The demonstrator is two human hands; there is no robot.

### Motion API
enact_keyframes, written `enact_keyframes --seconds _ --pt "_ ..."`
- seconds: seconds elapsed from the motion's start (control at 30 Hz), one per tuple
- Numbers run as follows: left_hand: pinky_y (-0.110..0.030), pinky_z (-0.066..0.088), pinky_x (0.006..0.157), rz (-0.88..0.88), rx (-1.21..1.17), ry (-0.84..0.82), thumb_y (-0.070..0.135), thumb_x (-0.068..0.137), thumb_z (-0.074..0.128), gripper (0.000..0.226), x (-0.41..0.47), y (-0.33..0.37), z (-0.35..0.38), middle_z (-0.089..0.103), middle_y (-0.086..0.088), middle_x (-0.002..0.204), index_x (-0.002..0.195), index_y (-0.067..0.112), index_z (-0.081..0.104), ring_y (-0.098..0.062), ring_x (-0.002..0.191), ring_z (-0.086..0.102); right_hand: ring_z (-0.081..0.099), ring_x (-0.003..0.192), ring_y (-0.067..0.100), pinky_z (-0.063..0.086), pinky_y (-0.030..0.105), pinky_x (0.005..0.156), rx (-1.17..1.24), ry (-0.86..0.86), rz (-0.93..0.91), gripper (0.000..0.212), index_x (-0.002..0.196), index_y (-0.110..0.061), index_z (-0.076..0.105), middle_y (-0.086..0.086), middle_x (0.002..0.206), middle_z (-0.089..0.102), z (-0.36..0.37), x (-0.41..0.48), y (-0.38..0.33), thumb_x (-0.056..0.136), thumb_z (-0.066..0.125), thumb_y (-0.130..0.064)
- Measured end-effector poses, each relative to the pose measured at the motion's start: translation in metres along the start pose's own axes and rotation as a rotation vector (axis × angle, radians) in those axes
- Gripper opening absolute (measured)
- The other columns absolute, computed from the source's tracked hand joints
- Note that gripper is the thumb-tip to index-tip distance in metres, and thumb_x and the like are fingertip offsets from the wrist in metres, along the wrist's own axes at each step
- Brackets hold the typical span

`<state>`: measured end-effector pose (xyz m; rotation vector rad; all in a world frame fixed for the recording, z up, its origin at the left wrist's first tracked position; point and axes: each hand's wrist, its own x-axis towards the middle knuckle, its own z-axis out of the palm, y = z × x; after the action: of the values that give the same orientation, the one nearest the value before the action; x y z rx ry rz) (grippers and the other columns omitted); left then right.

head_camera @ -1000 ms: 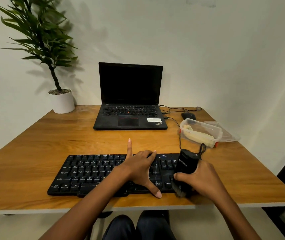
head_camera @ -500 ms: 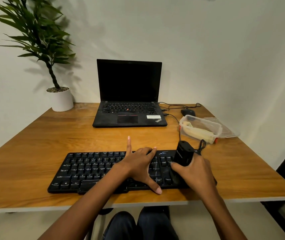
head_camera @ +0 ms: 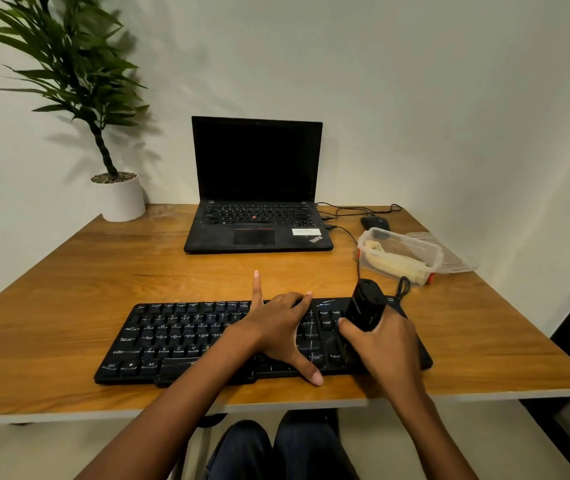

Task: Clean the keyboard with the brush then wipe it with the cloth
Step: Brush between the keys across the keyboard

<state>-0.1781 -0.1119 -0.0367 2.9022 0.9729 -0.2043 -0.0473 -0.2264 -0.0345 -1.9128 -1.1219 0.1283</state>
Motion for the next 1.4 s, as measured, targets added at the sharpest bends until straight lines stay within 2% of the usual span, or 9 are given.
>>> enact_keyframes --seconds 0.13,0.37,0.57,0.67,0.83,0.93,1.07,1.3,1.4 --pt "-0.067 -0.033 0.092 -0.001 0.002 -0.004 0.078 0.064 0.060 0.129 0.000 0.000 -0.001 0.002 -0.004 0.160 0.150 0.014 -0.011 -0.019 0.147 -0.002 0.053 0.070 0.014 0.038 0.024 0.061 0.042 0.134 -0.033 0.019 0.085 -0.013 0.060 -0.004 0.074 0.055 0.015 -0.002 0.000 0.076 0.072 -0.024" --pt "-0.066 -0.033 0.093 0.001 0.007 0.000 0.077 0.064 0.060 0.129 0.000 0.000 0.000 0.001 -0.004 0.160 0.150 0.013 -0.011 -0.020 0.147 -0.002 0.047 0.064 -0.001 0.037 0.019 0.055 0.032 -0.027 -0.021 0.021 0.076 -0.026 0.050 -0.016 0.068 0.050 -0.010 -0.021 0.005 0.074 0.072 -0.024" --pt "-0.066 -0.035 0.091 0.000 -0.005 -0.015 0.077 0.064 0.061 0.128 0.001 -0.001 -0.001 0.000 -0.004 0.160 0.150 0.014 -0.010 -0.020 0.147 -0.003 0.054 0.072 0.018 0.038 0.026 0.061 -0.020 0.066 -0.007 0.019 0.082 -0.016 0.056 -0.004 0.072 0.052 0.012 0.008 -0.004 0.077 0.070 -0.028" --pt "-0.066 -0.034 0.092 0.001 0.001 -0.011 0.077 0.064 0.061 0.128 0.000 0.000 -0.001 0.001 -0.004 0.160 0.150 0.014 -0.010 -0.020 0.147 -0.002 0.050 0.068 0.013 0.037 0.024 0.058 -0.008 0.065 -0.033 0.020 0.086 -0.012 0.060 -0.007 0.070 0.052 0.009 0.004 -0.002 0.077 0.071 -0.026" --pt "-0.067 -0.032 0.093 0.004 0.004 -0.003 0.077 0.064 0.061 0.129 0.000 0.000 0.000 0.002 -0.005 0.159 0.150 0.013 -0.010 -0.020 0.147 -0.001 0.043 0.061 -0.006 0.033 0.015 0.051 0.001 -0.064 0.000 0.025 0.074 -0.028 0.046 -0.019 0.066 0.046 -0.012 -0.016 0.005 0.076 0.071 -0.025" --pt "-0.068 -0.031 0.094 0.002 -0.010 -0.011 0.076 0.064 0.061 0.128 0.000 -0.001 -0.001 0.002 -0.004 0.159 0.150 0.014 -0.010 -0.020 0.147 -0.002 0.046 0.061 -0.002 0.036 0.020 0.051 -0.030 -0.089 0.017 0.023 0.071 -0.026 0.047 -0.015 0.065 0.049 -0.009 -0.006 0.001 0.076 0.070 -0.027" --pt "-0.067 -0.032 0.093 0.004 -0.021 -0.019 0.076 0.064 0.062 0.128 0.000 0.000 -0.001 0.002 -0.004 0.159 0.150 0.015 -0.011 -0.019 0.147 -0.003 0.057 0.067 0.013 0.040 0.022 0.054 0.049 0.035 0.032 0.018 0.080 -0.018 0.057 -0.010 0.065 0.052 0.009 0.004 -0.003 0.077 0.071 -0.029" --pt "-0.066 -0.034 0.092 0.000 -0.025 -0.013 0.074 0.066 0.062 0.128 -0.003 0.001 -0.002 0.001 -0.004 0.160 0.150 0.013 -0.011 -0.020 0.147 -0.003 0.056 0.066 0.002 0.043 0.018 0.055 0.126 -0.033 0.026 0.019 0.074 -0.026 0.055 -0.013 0.069 0.058 0.005 -0.028 0.004 0.072 0.073 -0.024" --pt "-0.067 -0.032 0.093 -0.004 -0.025 -0.017 0.075 0.066 0.062 0.128 -0.003 0.001 -0.003 0.000 -0.004 0.160 0.150 0.013 -0.012 -0.019 0.147 -0.003 0.057 0.065 0.004 0.045 0.023 0.054 0.075 -0.069 0.016 0.016 0.073 -0.023 0.056 -0.010 0.067 0.059 0.002 -0.019 0.000 0.073 0.071 -0.027"
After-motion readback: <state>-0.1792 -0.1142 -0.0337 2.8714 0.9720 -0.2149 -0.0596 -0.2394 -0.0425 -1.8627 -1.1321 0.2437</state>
